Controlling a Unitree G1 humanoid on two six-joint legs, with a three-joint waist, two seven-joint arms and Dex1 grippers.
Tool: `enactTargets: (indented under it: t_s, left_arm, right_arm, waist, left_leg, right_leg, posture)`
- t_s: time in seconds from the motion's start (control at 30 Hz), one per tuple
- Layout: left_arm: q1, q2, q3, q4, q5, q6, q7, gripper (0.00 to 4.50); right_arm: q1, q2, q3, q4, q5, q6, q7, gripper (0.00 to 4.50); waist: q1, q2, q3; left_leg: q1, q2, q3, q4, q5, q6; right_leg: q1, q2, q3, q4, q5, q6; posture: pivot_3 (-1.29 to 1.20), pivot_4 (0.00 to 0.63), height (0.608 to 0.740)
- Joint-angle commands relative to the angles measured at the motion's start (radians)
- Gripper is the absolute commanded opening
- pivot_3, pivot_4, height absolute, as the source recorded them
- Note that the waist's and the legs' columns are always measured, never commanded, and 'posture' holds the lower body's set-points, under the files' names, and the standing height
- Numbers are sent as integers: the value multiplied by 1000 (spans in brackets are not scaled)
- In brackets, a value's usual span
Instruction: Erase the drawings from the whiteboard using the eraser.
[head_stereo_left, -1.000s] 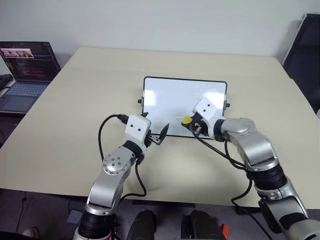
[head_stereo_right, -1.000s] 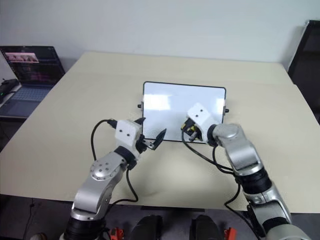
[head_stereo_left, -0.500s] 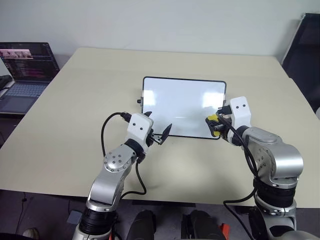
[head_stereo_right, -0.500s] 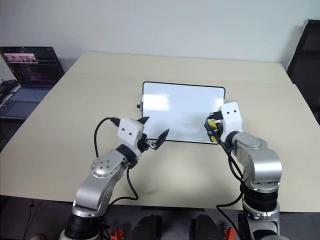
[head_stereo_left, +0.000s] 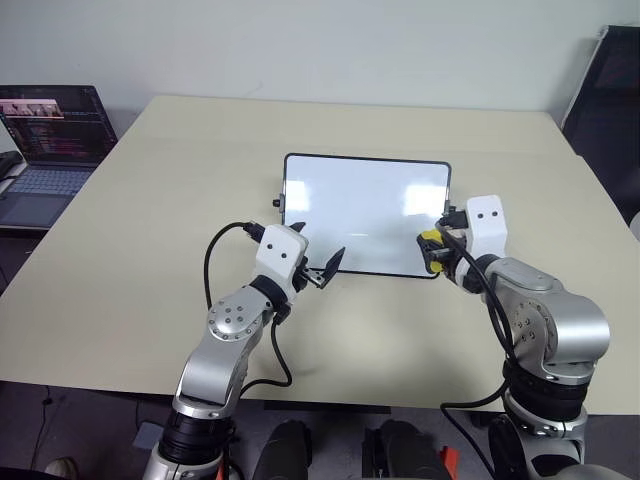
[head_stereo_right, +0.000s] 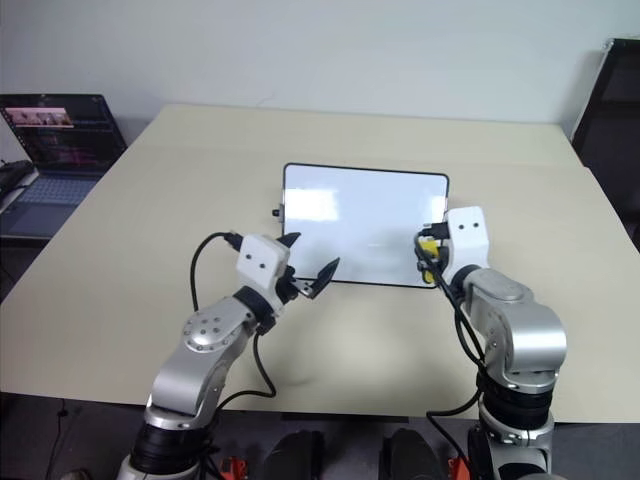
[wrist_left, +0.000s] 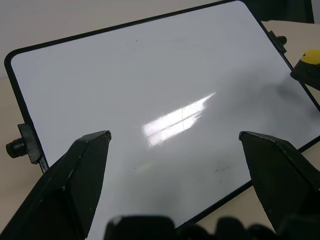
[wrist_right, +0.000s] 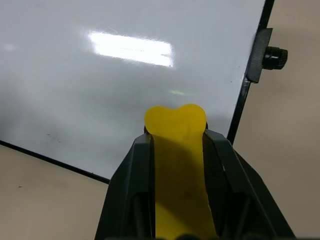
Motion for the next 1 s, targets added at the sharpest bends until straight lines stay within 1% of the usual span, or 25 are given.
enactTargets:
  t_s: [0.03,0.1,0.2,0.37,0.53,0.6,0.7,0.87,1.0]
  left_arm:
    - [-2,2,6,-37,-8,-11,-1,4500]
    - [-4,7,8,-40,-12,-9,-8,4500]
    - [-20,21,26,-50,-58,4,-51,4500]
    - [-72,75,37,-78,-199,46,-198,4500]
    - [-135,127,27,-47,-270,53,-304,4500]
    - [-161,150,16,-24,-294,42,-366,4500]
    - [-189,199,13,40,-332,14,-495,4500]
    - [-218,269,-28,155,-337,-71,-693,4500]
    - [-229,290,-59,208,-323,-100,-777,4500]
  right_arm:
    - [-8,-13,-6,-19,16,-25,-12,974]
    - [-9,-24,-11,-16,16,-29,-16,974]
    - [-5,-47,-24,-22,9,-29,-29,974]
    - [18,-82,-85,-41,-25,14,-80,974]
    - [39,-87,-155,-54,-44,95,-120,974]
    - [41,-87,-179,-64,-50,141,-127,974]
    - [41,-27,-256,-71,-64,189,-153,974]
    - [94,-8,-278,-78,-43,192,-148,974]
    - [100,-1,-284,-68,-22,192,-140,974]
  waist:
    - [0,0,0]
    - [0,0,0]
    - [0,0,0]
    - [1,0,0]
    - [1,0,0]
    - [1,0,0]
    - [-2,1,0]
    - [0,2,1]
    - [0,3,1]
  left_leg:
    - [0,0,0,0,0,0]
    - [0,0,0,0,0,0]
    - [0,0,0,0,0,0]
    - [0,0,0,0,0,0]
    - [0,0,0,0,0,0]
    - [0,0,1,0,0,0]
    - [1,1,1,0,0,0]
    - [1,1,1,0,0,0]
    - [1,1,2,0,0,0]
  right_leg:
    - [0,0,0,0,0,0]
    - [0,0,0,0,0,0]
    - [0,0,0,0,0,0]
    - [0,0,0,0,0,0]
    - [0,1,0,0,0,0]
    - [0,1,0,0,0,0]
    - [0,5,0,0,0,0]
    - [0,6,1,0,0,0]
    - [0,5,1,0,0,0]
  posture:
    - [0,150,740]
    - [0,150,740]
    - [0,150,740]
    - [0,150,740]
    - [0,150,740]
    - [0,150,740]
    - [0,150,740]
    - [0,150,740]
    - [0,150,740]
